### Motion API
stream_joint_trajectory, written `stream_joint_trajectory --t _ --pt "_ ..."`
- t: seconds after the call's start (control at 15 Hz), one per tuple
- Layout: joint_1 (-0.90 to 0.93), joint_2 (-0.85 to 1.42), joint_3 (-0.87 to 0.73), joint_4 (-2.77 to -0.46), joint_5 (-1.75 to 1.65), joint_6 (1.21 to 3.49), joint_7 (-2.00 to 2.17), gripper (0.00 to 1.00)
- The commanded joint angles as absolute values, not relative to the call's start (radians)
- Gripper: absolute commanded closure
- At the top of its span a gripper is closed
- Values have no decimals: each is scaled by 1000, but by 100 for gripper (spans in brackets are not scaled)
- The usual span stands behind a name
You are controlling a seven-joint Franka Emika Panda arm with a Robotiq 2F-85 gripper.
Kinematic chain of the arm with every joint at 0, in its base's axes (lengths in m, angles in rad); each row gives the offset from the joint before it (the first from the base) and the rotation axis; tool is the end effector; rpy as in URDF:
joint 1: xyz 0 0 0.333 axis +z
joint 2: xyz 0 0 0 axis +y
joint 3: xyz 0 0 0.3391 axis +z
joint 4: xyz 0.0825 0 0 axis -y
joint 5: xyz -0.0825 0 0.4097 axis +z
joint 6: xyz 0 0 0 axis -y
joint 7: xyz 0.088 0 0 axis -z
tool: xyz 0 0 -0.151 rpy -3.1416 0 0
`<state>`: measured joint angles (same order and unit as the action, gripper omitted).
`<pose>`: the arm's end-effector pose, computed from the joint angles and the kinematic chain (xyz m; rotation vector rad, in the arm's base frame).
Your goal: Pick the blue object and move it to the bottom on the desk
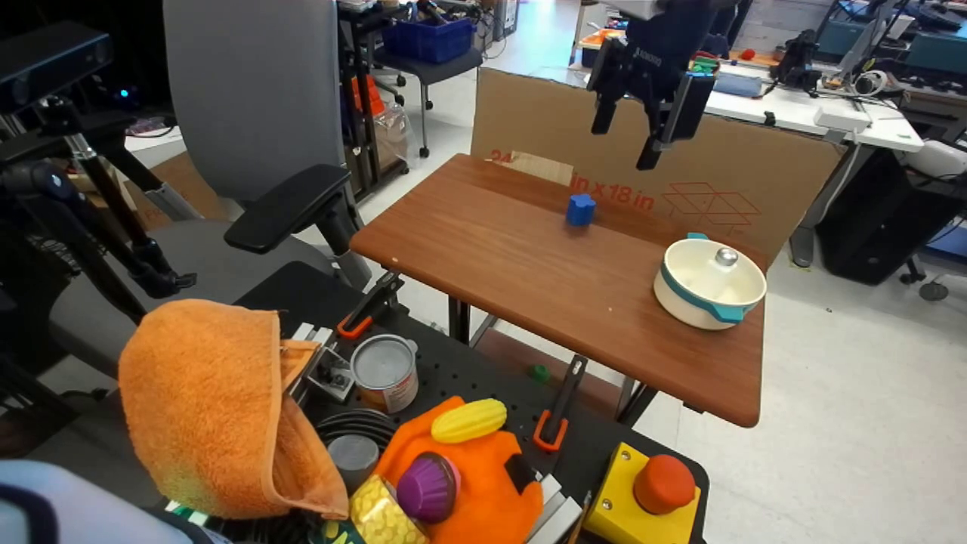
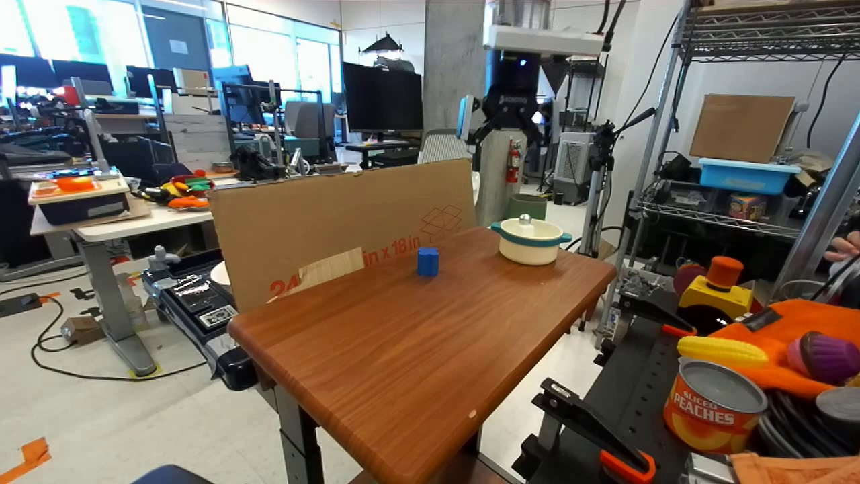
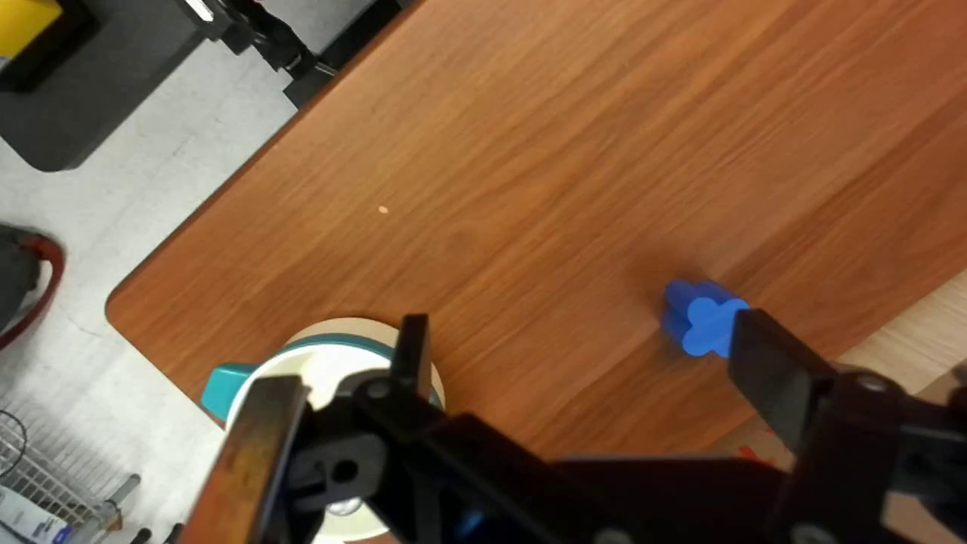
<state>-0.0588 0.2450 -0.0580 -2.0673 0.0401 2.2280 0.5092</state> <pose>0.5914 -0.0666 0.2685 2.9740 -1.0032 -0.1340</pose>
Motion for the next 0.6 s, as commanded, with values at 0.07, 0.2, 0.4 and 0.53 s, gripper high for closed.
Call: stream_joint_trajectory --t 0.07,0.2,0.4,0.53 --pt "13 505 -82 -1797 16 2164 633 0" --pt "36 579 -85 -1717 24 2147 663 0" --pt "60 671 -87 -1608 28 2106 690 0" --pt "71 732 -93 -1536 25 2073 712 0"
